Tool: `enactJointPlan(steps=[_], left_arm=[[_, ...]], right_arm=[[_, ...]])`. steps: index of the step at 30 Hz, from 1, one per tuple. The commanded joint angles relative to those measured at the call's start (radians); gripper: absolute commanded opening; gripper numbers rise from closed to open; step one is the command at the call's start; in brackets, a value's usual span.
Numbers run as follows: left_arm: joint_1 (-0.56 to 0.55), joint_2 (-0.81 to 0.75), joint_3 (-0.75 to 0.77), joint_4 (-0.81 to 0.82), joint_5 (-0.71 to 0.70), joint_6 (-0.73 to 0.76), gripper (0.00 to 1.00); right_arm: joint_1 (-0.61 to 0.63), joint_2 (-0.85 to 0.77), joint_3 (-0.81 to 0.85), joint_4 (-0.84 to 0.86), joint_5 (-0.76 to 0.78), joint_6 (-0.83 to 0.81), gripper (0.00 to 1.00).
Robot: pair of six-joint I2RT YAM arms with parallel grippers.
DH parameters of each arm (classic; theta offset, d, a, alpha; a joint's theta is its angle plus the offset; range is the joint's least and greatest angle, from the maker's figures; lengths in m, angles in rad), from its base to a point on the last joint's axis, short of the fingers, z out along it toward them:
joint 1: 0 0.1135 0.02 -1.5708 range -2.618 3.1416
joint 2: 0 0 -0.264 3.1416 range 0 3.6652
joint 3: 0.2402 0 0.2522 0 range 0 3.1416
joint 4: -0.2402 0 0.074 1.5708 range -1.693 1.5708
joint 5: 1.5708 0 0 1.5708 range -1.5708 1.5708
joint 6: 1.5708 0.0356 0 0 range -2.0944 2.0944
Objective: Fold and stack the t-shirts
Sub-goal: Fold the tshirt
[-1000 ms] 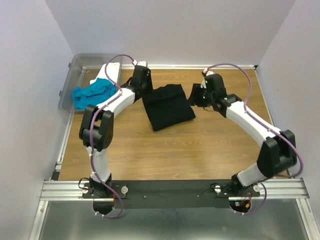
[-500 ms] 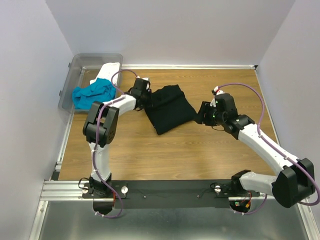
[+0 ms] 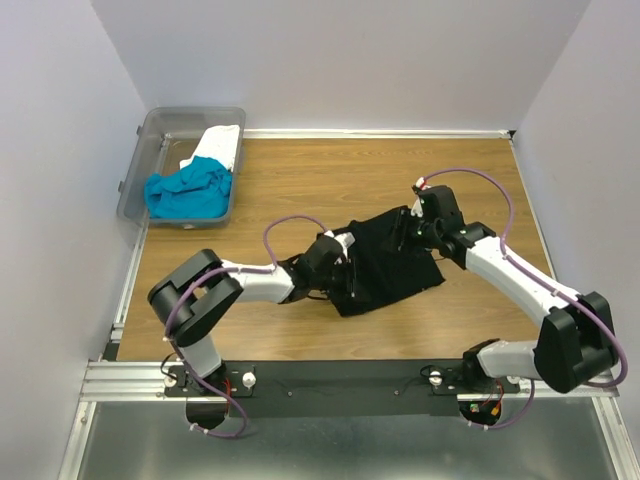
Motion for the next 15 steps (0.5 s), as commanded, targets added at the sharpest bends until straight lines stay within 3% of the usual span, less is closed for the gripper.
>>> enactJointPlan(steps=[1,6,15], left_arm=[[-0.025,-0.115,-0.046,0.149,-0.020,-0.167,0.46],[0.011,-0.247,-0.088,0.124,-0.095,-0.133,0.47],[0.087,-0.216,-0.105,0.153,-0.045,-0.062,0.47]], right_arm=[[0.020,0.039,0.070,-0.030,-0.049,0.003,0.60],[0.046,0.088,0.107,-0.058,-0.026,-0.014,0.62],[0.147,0.194,0.130,-0.104,0.071,-0.109,0.63]])
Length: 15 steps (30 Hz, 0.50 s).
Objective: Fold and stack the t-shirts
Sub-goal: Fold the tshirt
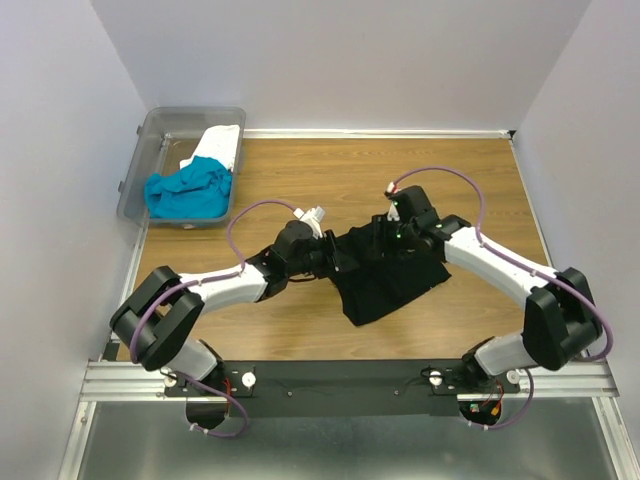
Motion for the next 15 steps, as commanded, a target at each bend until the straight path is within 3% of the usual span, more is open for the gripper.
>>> enactJointPlan(steps=[1,8,15], left_arm=[[0.007,0.040,0.001,0.037,0.003,0.040,0.47],[0.035,0.151,0.050,0.086,0.045,0.048,0.41],[0.044,0.267,0.088,0.129,0.086,0.043,0.31]], right_arm=[[0.041,0.077,0.038,-0.049,0.068,-0.058,0.63],[0.108,0.160,0.077,-0.052,0.174,-0.052,0.60],[0.119,0.163,0.081,-0.065,0.217,-0.058,0.46]])
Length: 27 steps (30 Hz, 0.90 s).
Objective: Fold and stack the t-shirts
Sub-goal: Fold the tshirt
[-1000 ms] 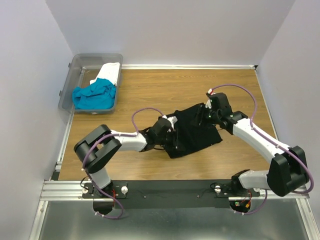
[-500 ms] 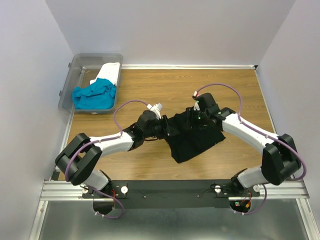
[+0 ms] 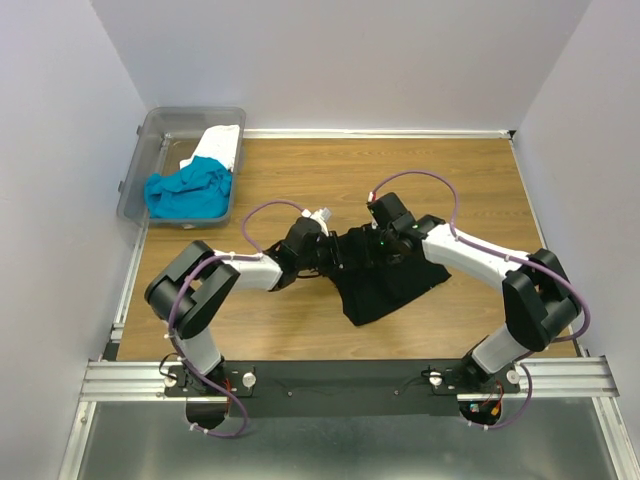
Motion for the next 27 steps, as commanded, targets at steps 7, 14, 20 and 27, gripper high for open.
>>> enactJointPlan(steps=[7,14,20,27], left_arm=[[0.004,0.090,0.020,0.115,0.075,0.004,0.28],[0.009,0.167,0.020,0.173,0.068,-0.002,0.27],[0.027,0.219,-0.045,0.264,0.088,-0.042,0.23],[0.037,0.274,-0.072,0.341,0.118,-0.067,0.21]], right_arm=[[0.020,0.017,0.033,-0.042,0.109,-0.009,0.50],[0.045,0.077,0.067,-0.043,0.116,-0.021,0.50],[0.070,0.125,0.097,-0.048,0.182,-0.008,0.50],[0.099,0.148,0.125,-0.071,0.305,0.037,0.50]])
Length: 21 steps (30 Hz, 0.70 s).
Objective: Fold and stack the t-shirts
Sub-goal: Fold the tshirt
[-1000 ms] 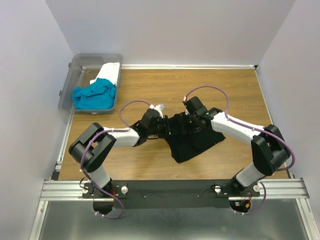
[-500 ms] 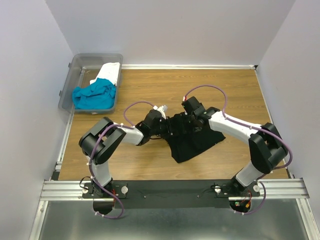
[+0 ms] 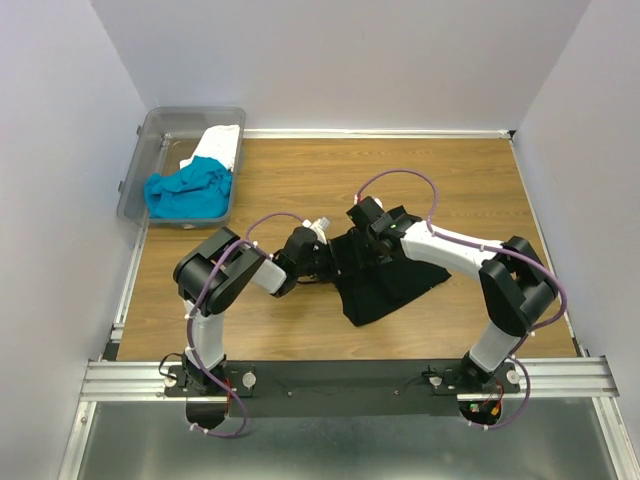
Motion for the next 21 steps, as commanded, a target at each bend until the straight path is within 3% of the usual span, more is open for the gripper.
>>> enactJointPlan(steps=[1,21], left_arm=[[0.005,0.046,-0.031,0.045,0.023,-0.005,0.21],[0.025,0.088,-0.040,0.111,0.083,-0.020,0.20]], right_arm=[[0.027,0.030,0.046,-0.035,0.136,0.041,0.50],[0.111,0.184,0.158,-0.138,0.334,0.076,0.53]])
